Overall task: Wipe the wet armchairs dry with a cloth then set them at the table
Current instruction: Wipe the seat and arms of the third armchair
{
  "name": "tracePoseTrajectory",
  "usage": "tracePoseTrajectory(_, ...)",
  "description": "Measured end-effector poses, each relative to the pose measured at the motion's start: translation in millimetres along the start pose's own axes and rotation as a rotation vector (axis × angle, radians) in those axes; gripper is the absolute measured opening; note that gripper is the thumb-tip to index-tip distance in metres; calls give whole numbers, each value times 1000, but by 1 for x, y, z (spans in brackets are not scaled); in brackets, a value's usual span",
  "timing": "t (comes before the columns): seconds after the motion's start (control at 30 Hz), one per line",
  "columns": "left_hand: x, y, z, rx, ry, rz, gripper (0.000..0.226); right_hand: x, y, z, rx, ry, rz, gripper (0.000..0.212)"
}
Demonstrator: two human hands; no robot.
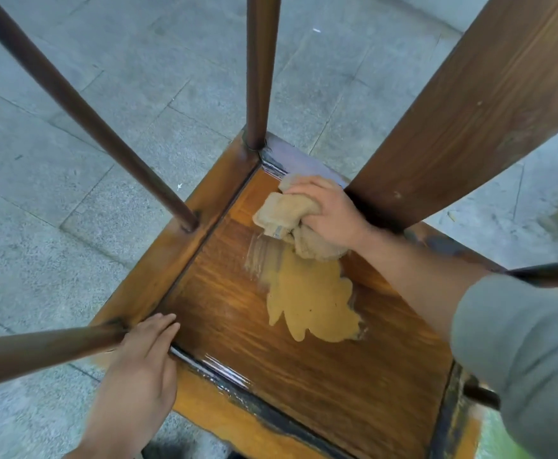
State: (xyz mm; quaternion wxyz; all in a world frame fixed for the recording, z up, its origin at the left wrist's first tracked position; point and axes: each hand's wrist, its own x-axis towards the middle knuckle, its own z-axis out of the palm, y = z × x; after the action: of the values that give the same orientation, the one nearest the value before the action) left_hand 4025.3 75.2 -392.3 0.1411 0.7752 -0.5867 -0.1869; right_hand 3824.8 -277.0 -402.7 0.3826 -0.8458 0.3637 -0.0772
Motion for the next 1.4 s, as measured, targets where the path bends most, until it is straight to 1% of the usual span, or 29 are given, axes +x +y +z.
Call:
tracePoseTrajectory(0.13,0,3,-4,-11,-29,-13,53,-52,-8,19,3,146,122,59)
tracePoseTrajectory(0.2,1,6,-8,-30,-47,-26,55,-73,-27,38,-43,200,172,58)
tracePoseTrajectory(0.27,2,8,-11,-54,-61,-50,52,-86,-52,65,-107,300,297,57)
tracePoseTrajectory(0.3,2,9,-12,-67,-62,-70,49,-84,-67,78,-109,378,384,56)
tracePoseTrajectory(0.37,2,9,-16,-99,-45,-119,45,-63,-97,95,-20,540,536,53)
tracePoseTrajectory(0.4,2,10,-18,-125,-26,-141,44,-48,-109,99,16,577,555,50)
tracePoseTrajectory(0.43,5,9,-21,-141,-1,-150,44,-32,-117,101,20,566,519,48)
tracePoseTrajectory(0.47,7,8,-24,-150,19,-149,43,-20,-121,104,-7,513,437,47)
tracePoseTrajectory(0.53,10,5,-29,-185,64,-164,39,-14,-124,112,-109,310,188,47)
tracePoseTrajectory(0.67,9,7,-28,-215,25,-207,40,-66,-105,115,-129,-115,-407,46)
tracePoseTrajectory(0.7,8,9,-27,-215,15,-205,40,-77,-96,110,-136,-231,-492,45)
tracePoseTrajectory(0.73,8,11,-26,-219,1,-205,40,-81,-88,101,-162,-336,-537,46)
tracePoseTrajectory(0.77,9,14,-25,-223,-6,-206,40,-77,-80,89,-202,-410,-553,49)
tracePoseTrajectory(0.8,10,16,-25,-228,-7,-205,40,-69,-72,77,-250,-447,-545,52)
tracePoseTrajectory(0.87,14,17,-25,-212,-18,-185,42,-47,-60,56,-284,-414,-478,57)
tracePoseTrajectory(0.93,15,18,-25,-195,-24,-177,43,-35,-48,37,-216,-321,-361,56)
tracePoseTrajectory(1.0,14,17,-24,-191,-30,-189,44,-38,-33,25,-141,-225,-227,55)
tracePoseTrajectory(1.1,13,15,-21,-189,-53,-183,45,-71,-10,14,-85,-47,9,55)
tracePoseTrajectory(1.17,13,13,-20,-179,-76,-176,45,-105,-2,14,-72,124,211,53)
tracePoseTrajectory(1.23,12,12,-18,-171,-91,-168,46,-139,-4,26,-60,335,399,51)
tracePoseTrajectory(1.3,11,13,-19,-178,-106,-176,46,-165,-17,49,4,554,587,51)
tracePoseTrajectory(1.4,9,13,-22,-201,-119,-195,46,-182,-55,91,87,815,874,56)
